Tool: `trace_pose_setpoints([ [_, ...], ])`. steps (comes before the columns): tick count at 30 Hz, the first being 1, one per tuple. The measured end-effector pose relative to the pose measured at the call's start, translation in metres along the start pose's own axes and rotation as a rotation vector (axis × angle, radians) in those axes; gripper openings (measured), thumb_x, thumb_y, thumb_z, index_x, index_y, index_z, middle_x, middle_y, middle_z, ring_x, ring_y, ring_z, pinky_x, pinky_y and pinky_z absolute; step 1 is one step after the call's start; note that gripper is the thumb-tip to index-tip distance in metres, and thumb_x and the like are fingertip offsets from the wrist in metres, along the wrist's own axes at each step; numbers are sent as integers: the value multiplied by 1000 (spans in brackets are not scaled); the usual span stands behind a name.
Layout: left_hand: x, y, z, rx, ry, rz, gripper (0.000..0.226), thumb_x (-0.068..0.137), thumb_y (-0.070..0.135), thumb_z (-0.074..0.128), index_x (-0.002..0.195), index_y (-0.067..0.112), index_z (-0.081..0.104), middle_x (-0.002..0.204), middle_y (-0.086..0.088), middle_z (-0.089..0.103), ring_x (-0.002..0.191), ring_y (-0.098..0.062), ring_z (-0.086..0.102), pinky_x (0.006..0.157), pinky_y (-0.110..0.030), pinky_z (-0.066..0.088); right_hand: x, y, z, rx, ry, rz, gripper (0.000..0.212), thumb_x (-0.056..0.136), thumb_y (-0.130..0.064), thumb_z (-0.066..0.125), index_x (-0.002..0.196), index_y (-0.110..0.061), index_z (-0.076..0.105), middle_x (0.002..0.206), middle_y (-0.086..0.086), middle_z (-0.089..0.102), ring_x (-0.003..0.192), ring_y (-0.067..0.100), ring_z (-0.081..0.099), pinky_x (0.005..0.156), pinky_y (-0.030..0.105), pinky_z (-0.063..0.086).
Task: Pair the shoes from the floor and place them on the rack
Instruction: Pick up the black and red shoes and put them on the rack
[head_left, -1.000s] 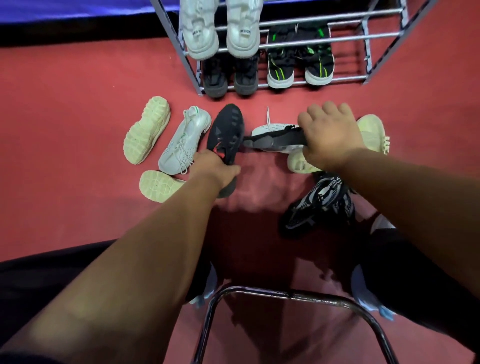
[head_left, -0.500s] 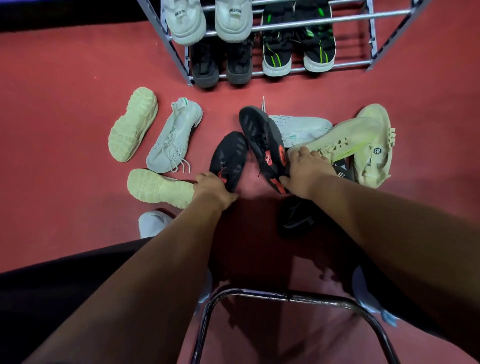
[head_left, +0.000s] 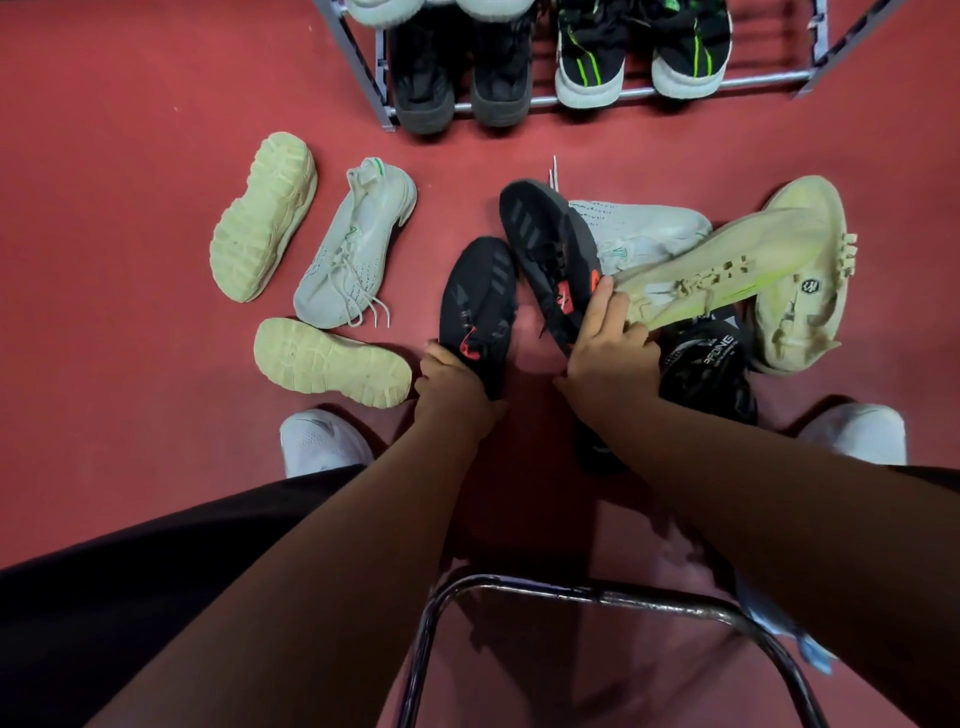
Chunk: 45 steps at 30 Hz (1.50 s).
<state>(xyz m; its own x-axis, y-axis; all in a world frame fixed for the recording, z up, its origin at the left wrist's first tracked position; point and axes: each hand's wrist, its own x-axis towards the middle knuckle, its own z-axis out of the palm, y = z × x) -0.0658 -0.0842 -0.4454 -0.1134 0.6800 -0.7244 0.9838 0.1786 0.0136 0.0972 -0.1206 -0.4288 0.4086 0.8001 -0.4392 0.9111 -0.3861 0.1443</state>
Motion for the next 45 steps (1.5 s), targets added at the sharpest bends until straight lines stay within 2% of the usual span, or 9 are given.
trace_pose_setpoints([
  [5,5,5,-18,-120,-117,-93,155,65,49,95,159,2,-18,154,-17,27,141,-38,41,108,-49,44,21,-4,-2,89,-83,71,153,62,-73,85,164,1,-1,154,15,32,111,33,57,80,43,52],
  [10,6,-1,-24,-137,-138,-48,146,67,47,94,161,3,-9,151,-17,28,138,-40,44,110,-50,46,23,-5,5,194,-32,75,148,62,-62,88,164,3,2,150,17,34,109,36,55,72,42,54],
  [16,0,-15,-39,-216,-135,12,130,64,44,92,158,5,13,147,-18,37,134,-35,49,109,-39,47,27,19,-13,654,-18,34,130,63,-57,77,164,-8,12,147,13,40,122,41,56,102,48,52],
  [20,-14,-5,-67,-272,-168,-23,97,59,40,92,139,6,50,128,-12,59,114,-27,63,99,-32,53,30,34,-44,801,-97,64,99,65,-47,81,146,-9,38,136,12,48,126,35,56,106,40,47],
  [25,-53,19,-121,-388,-261,-27,43,51,26,80,89,8,71,85,-17,75,72,-35,75,65,-50,64,25,56,-101,810,-120,60,86,64,-48,79,136,-14,44,129,12,57,120,35,59,101,42,53],
  [30,-95,28,-171,-496,-336,5,49,60,30,80,104,13,65,108,-19,68,89,-41,70,70,-65,58,4,92,-163,1016,-37,38,65,58,-36,78,115,-11,60,109,16,71,97,33,71,87,48,61],
  [34,-131,27,-218,-545,-346,79,46,67,29,83,104,13,62,114,-17,58,96,-40,63,70,-66,59,-16,132,-216,1085,-55,-25,35,53,-19,80,84,-6,71,65,3,74,54,19,68,48,29,55],
  [39,-180,41,-281,-419,-244,176,45,69,25,83,105,6,63,108,-20,57,88,-46,64,61,-69,58,-39,175,-263,1093,-59,-82,37,53,-8,77,87,1,70,61,13,69,47,23,62,46,29,49],
  [45,-214,78,-334,-237,-141,231,48,60,31,79,98,4,67,97,-20,66,86,-46,74,63,-64,60,-38,188,-303,974,-30,-53,45,45,-25,78,79,4,72,56,7,68,47,21,63,49,31,52],
])
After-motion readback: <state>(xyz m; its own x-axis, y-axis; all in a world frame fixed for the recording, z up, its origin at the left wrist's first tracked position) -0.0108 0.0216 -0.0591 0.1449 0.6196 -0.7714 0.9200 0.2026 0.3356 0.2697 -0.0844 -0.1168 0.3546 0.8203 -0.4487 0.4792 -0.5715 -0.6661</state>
